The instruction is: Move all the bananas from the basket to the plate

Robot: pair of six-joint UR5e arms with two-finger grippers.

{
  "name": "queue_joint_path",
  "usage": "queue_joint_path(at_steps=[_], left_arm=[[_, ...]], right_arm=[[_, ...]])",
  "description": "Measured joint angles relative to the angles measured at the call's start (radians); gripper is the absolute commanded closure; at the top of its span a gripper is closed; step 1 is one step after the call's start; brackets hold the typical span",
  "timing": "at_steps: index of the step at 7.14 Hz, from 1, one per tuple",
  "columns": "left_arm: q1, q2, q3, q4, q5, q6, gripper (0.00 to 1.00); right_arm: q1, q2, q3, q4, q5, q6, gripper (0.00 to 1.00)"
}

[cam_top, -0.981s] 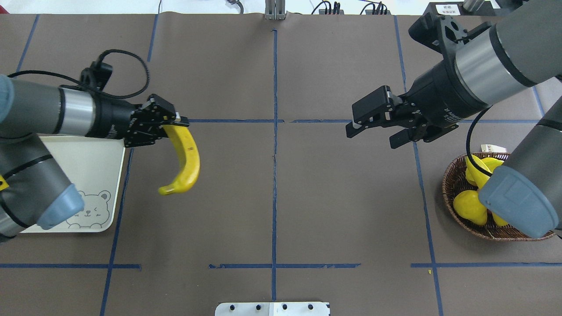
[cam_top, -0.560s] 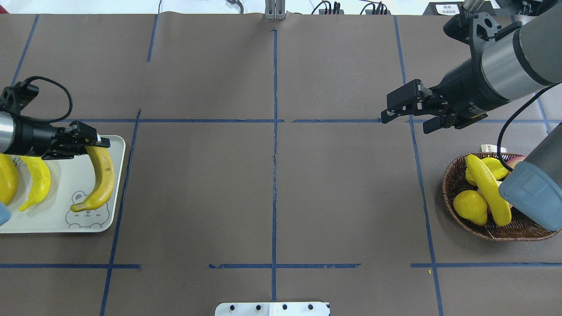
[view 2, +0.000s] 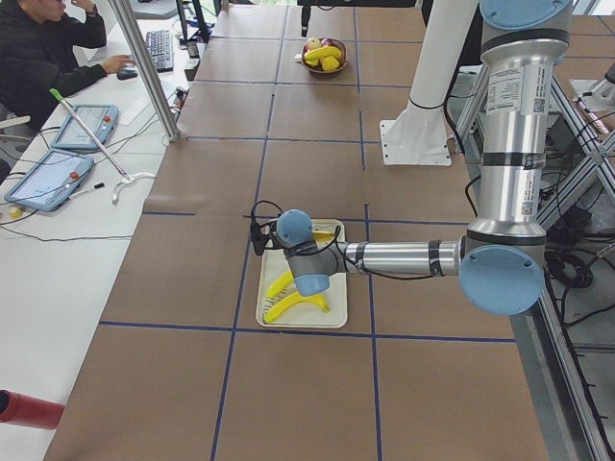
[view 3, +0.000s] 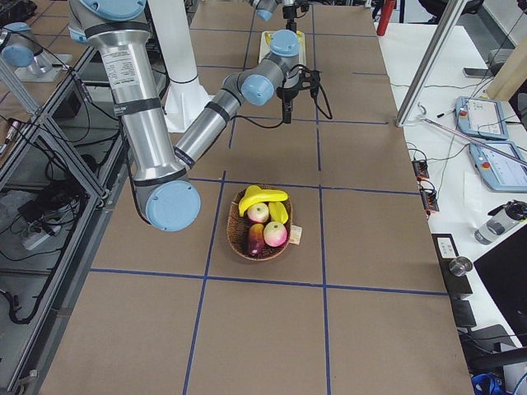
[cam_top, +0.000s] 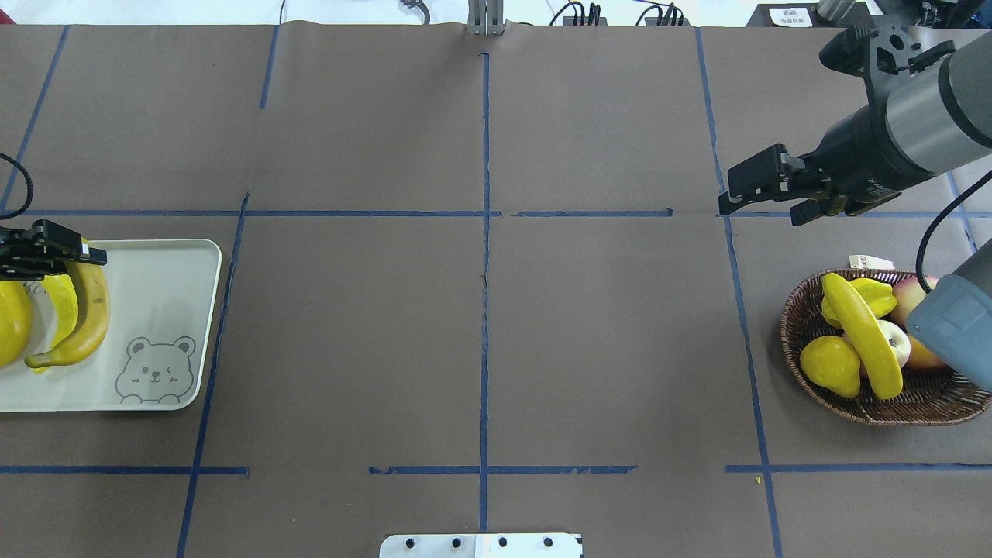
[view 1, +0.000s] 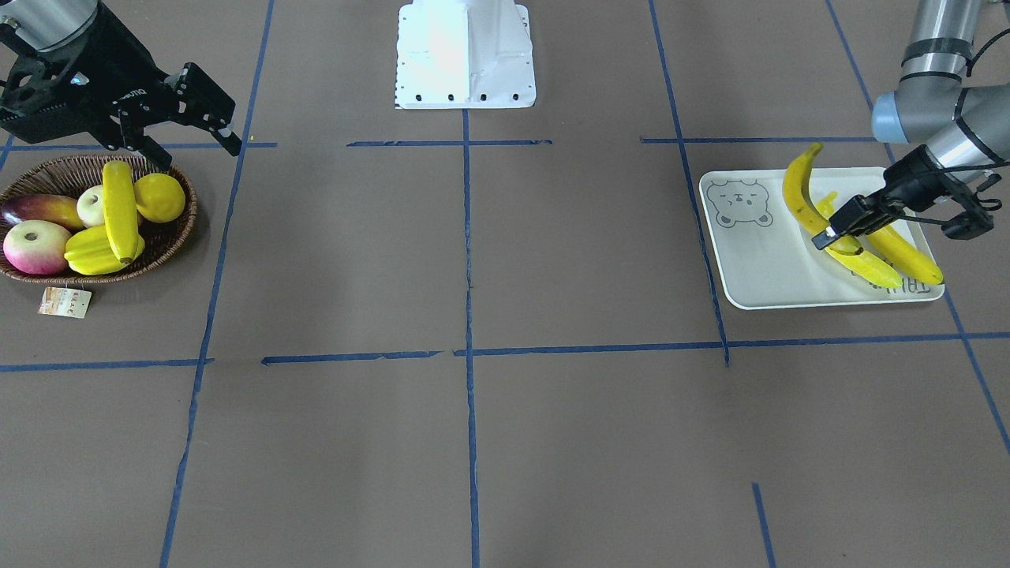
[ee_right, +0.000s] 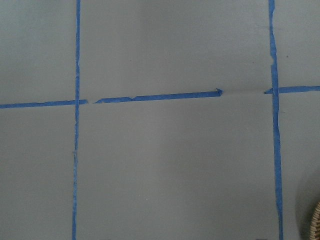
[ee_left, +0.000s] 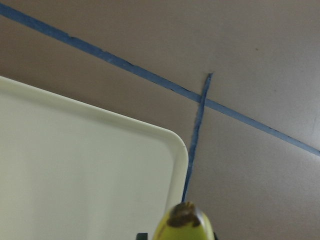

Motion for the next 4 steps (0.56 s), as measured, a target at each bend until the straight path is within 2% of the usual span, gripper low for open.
queue_joint_path(at_steps=[1, 2, 3, 4], left_arm=[[-0.016, -0.023, 0.042, -0.006, -0.015, 0.015, 1.0], [-0.02, -0.043, 0.073, -0.01, -0.02, 0.021, 0.31], [-0.022, -0.055, 0.095, -0.012, -0.023, 0.032, 0.0], [-0.022, -0.059, 0.11, -0.018, -0.024, 0.055, 0.0]], right_arm=[[0.001, 0.0, -0.001, 0.0, 0.0, -0.002, 0.0], [0.002, -0.001, -0.001, 0.0, -0.001, -0.002, 0.0], [0.003, -0.001, -0.001, 0.0, -0.001, -0.002, 0.0], [0.004, -0.001, -0.001, 0.0, -0.001, -0.002, 0.0]])
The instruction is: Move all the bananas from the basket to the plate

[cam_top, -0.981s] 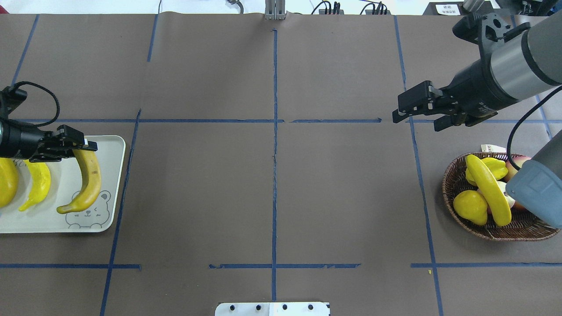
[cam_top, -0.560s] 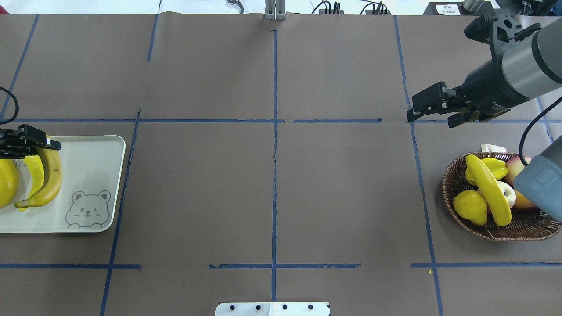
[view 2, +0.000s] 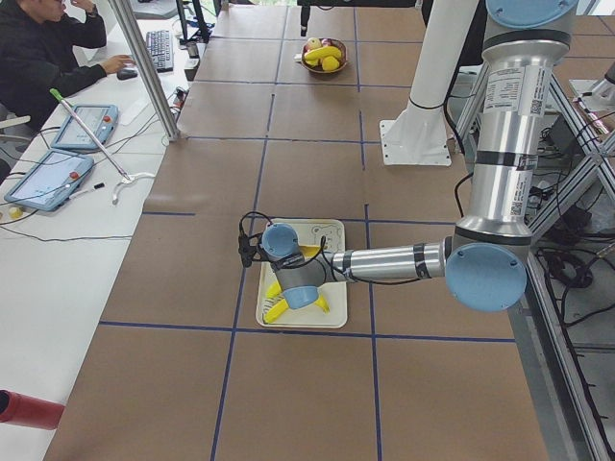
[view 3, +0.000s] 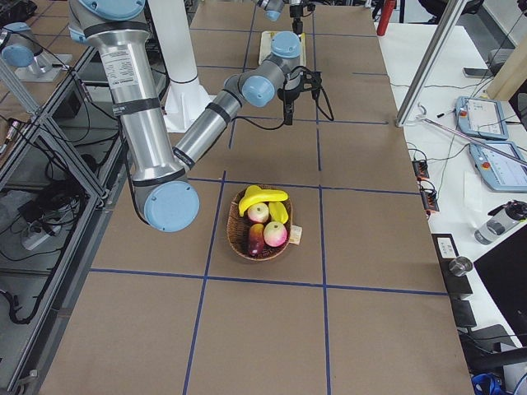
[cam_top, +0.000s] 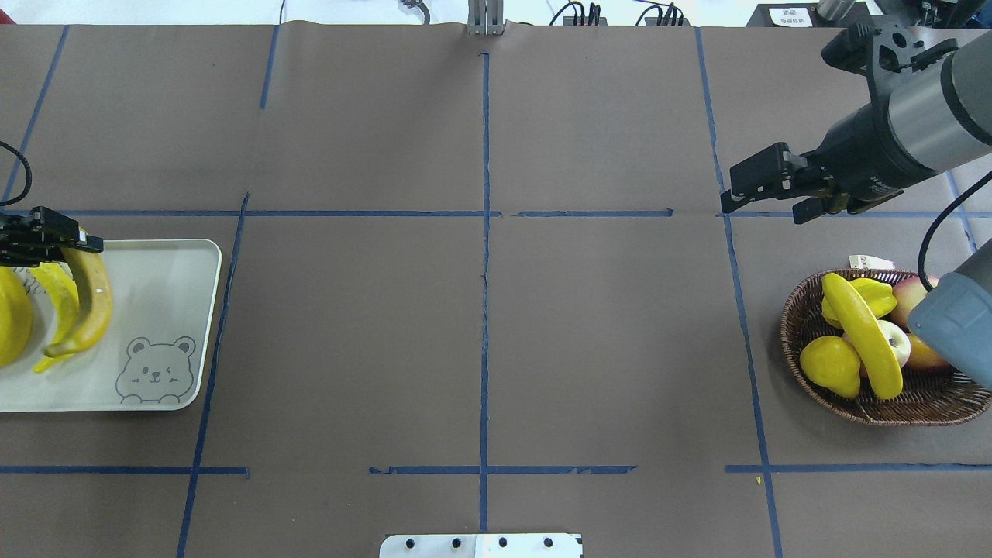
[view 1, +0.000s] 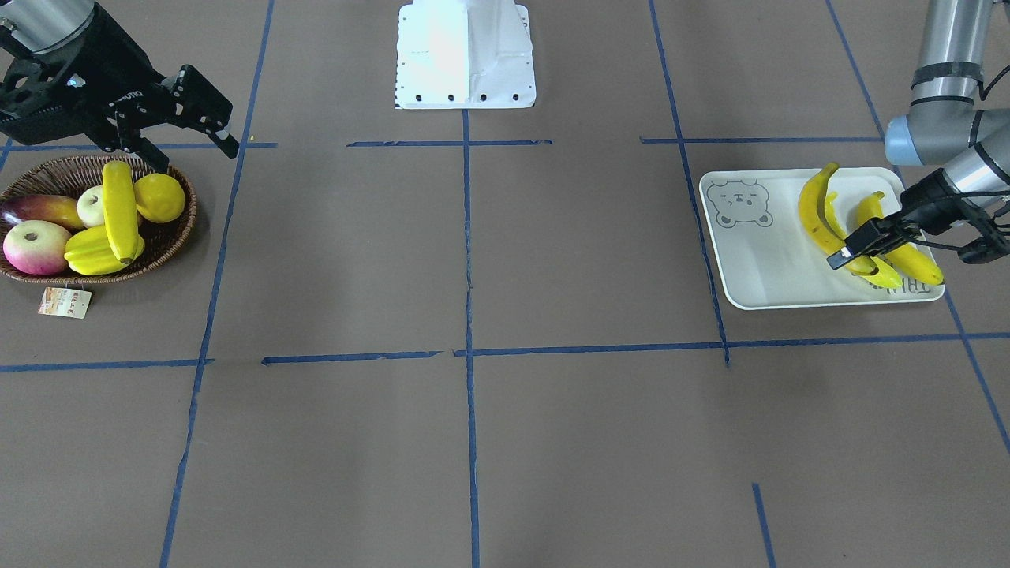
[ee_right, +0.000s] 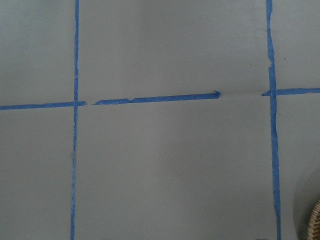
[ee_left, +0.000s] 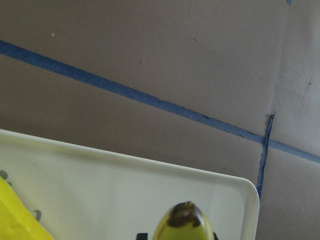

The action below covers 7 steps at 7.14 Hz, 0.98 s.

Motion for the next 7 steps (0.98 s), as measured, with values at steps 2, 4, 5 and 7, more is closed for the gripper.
queue_joint_path(at_steps=[2, 4, 5, 7], left_arm=[[0.0, -0.003, 0.013, -0.013, -0.004, 0.03, 0.0], [-0.015, -0.022, 0.006, -0.017, -0.068, 0.025, 0.0], [-0.044, -0.041, 0.005, -0.014, -0.118, 0.007, 0.0], [-0.089, -0.092, -0.037, -0.008, -0.16, -0.135, 0.0]], right_arm=[[0.001, -0.003, 0.001, 0.0, -0.009, 0.0, 0.0], [0.002, -0.033, 0.003, 0.001, -0.036, -0.008, 0.0], [0.002, -0.064, 0.003, 0.002, -0.057, -0.039, 0.0], [0.003, -0.195, -0.004, 0.081, -0.083, -0.169, 0.0]])
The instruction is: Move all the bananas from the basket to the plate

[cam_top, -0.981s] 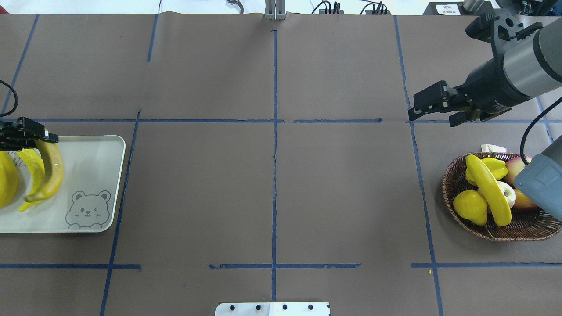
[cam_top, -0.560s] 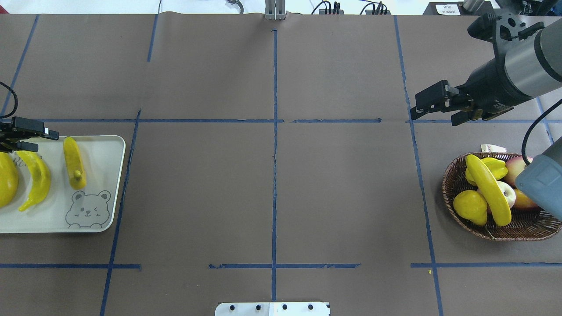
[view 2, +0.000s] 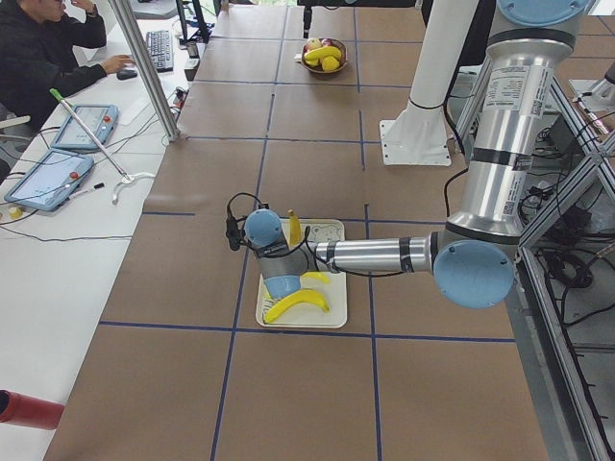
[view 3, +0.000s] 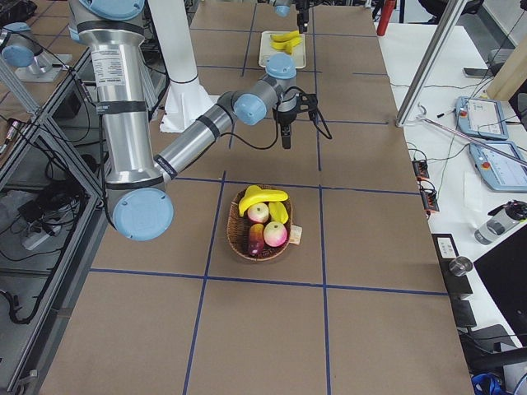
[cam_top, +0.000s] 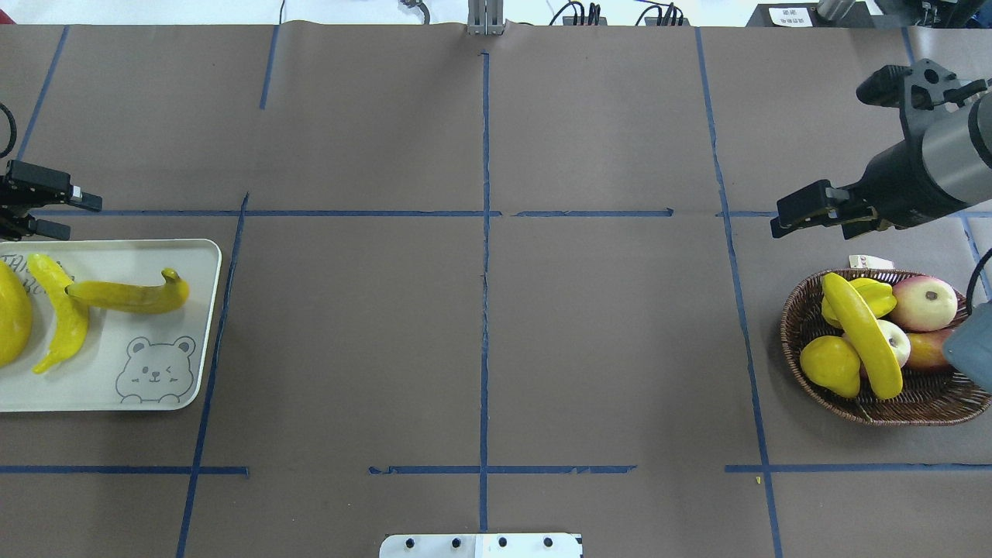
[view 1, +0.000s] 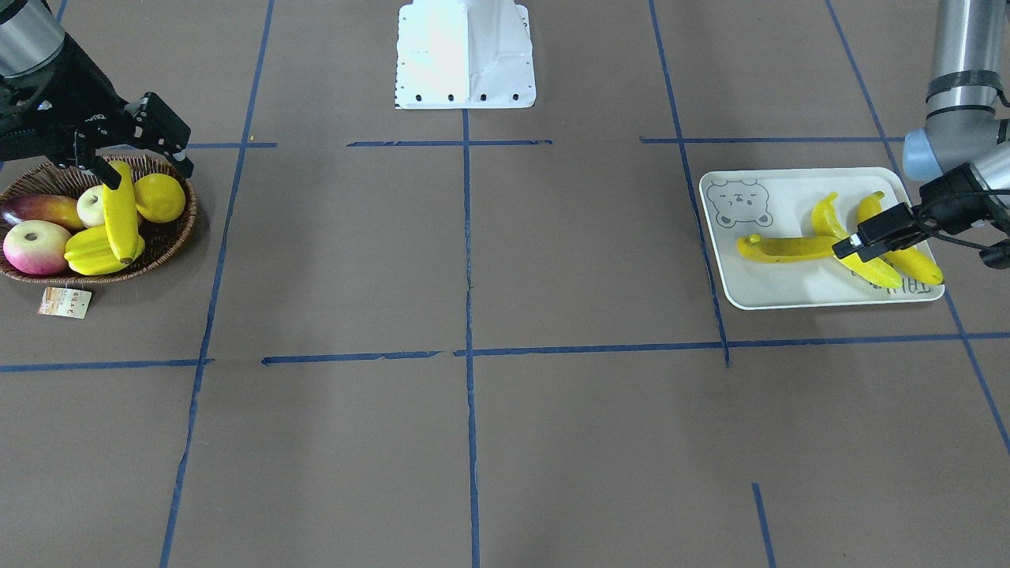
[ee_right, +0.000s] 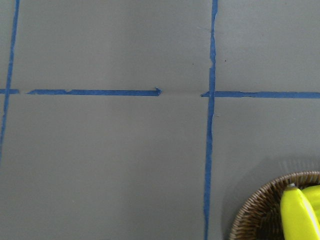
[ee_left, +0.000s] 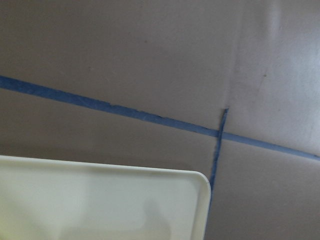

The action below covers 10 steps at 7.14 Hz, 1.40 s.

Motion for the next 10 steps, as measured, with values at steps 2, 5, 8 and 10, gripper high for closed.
queue_joint_path(at_steps=[2, 5, 8, 10], left_arm=[[-0.009, -0.027, -0.055, 0.005, 0.032, -0.125, 0.0], [-0.01, -0.032, -0.066, 0.006, 0.04, -0.149, 0.0], [-0.009, -0.031, -0.064, 0.006, 0.04, -0.148, 0.0], [-0.006, -0.032, -0.063, 0.006, 0.039, -0.147, 0.0]], right_arm=[[0.001, -0.198, -0.03, 0.242, -0.02, -0.046, 0.0], [-0.055, -0.375, -0.04, 0.351, -0.123, -0.148, 0.0], [-0.194, -0.39, -0.05, 0.342, -0.225, -0.161, 0.01], [-0.235, -0.386, -0.057, 0.328, -0.246, -0.158, 0.03]])
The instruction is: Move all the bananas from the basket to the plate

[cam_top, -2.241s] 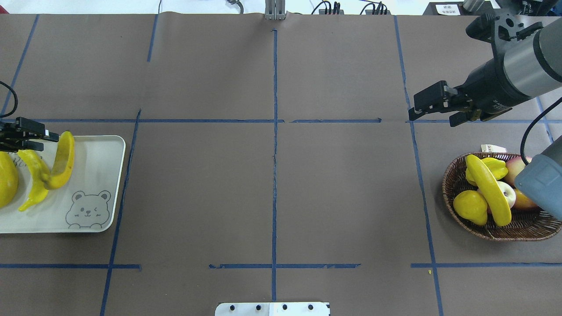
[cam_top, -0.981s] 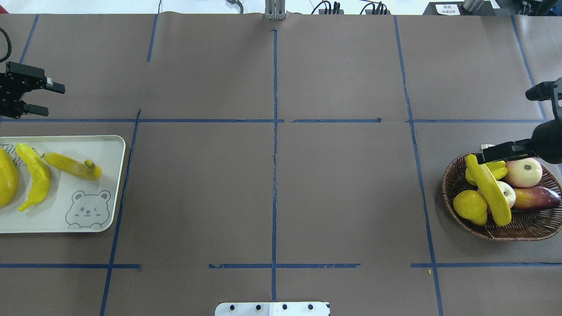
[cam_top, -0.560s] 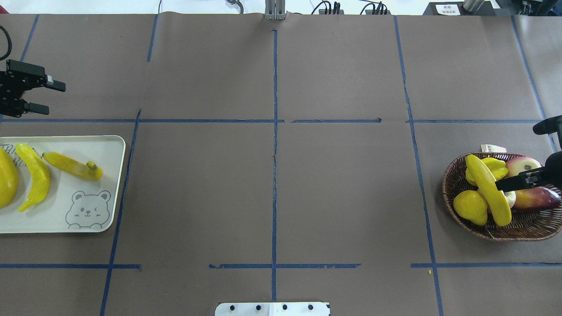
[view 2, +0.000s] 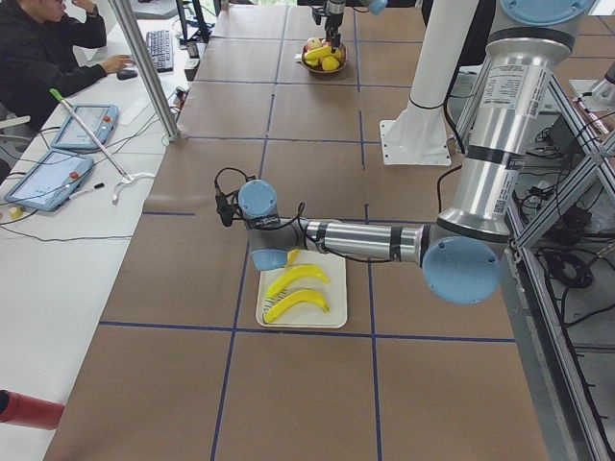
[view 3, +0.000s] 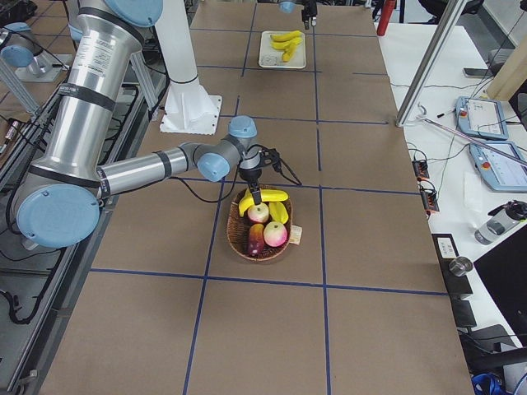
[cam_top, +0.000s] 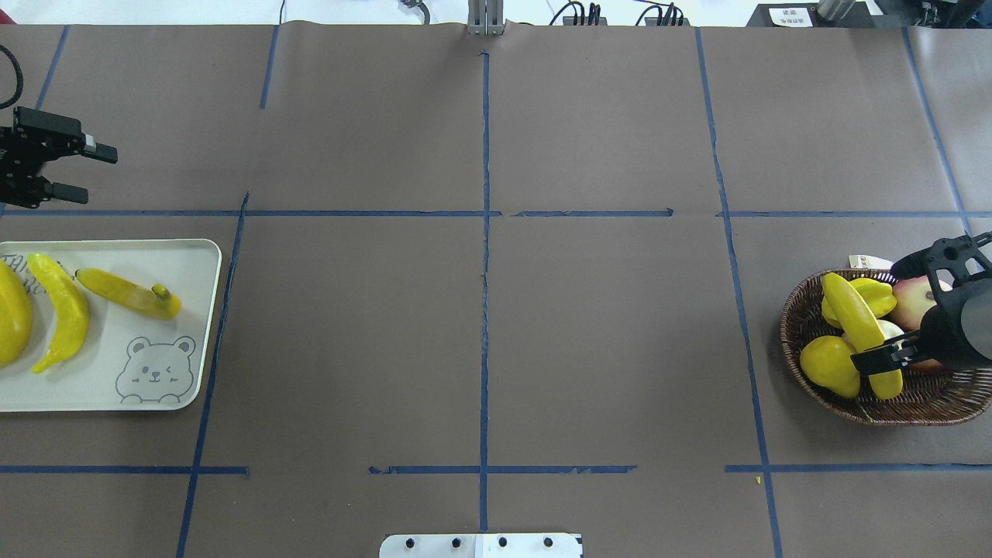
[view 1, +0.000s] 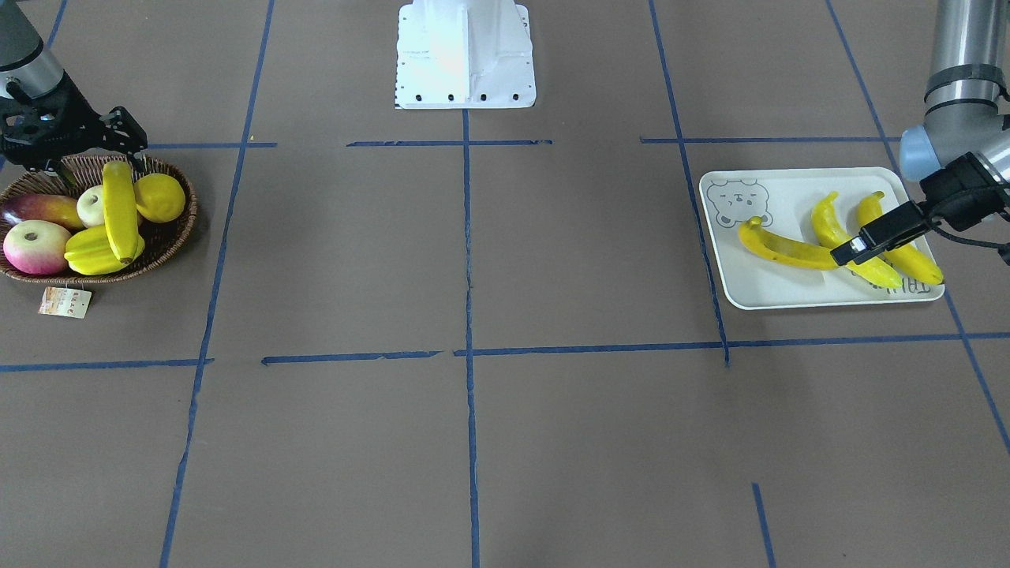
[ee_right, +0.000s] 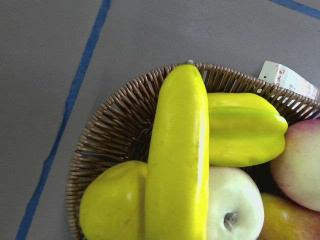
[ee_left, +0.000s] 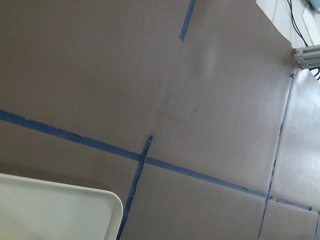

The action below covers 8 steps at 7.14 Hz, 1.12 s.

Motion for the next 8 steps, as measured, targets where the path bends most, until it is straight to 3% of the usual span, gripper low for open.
queue_joint_path(at_steps=[1, 3, 5, 6, 8], left_arm=[[0.001, 0.0, 0.0, 0.0, 0.0, 0.0, 0.0], [0.002, 0.0, 0.0, 0.0, 0.0, 0.001, 0.0], [0.002, -0.001, 0.001, 0.0, 0.0, 0.001, 0.0], [0.002, -0.001, 0.001, 0.001, 0.0, 0.001, 0.0], [0.002, -0.002, 0.002, 0.001, 0.0, 0.0, 0.0]], right_arm=[[-0.011, 0.002, -0.003, -0.005, -0.006, 0.001, 0.13], [-0.017, 0.004, -0.01, -0.008, -0.009, 0.0, 0.42], [-0.014, 0.004, -0.013, -0.009, -0.008, -0.006, 0.79], [-0.013, 0.003, -0.012, -0.009, -0.006, -0.008, 0.92], [-0.003, -0.004, -0.006, -0.008, -0.005, -0.009, 0.98]])
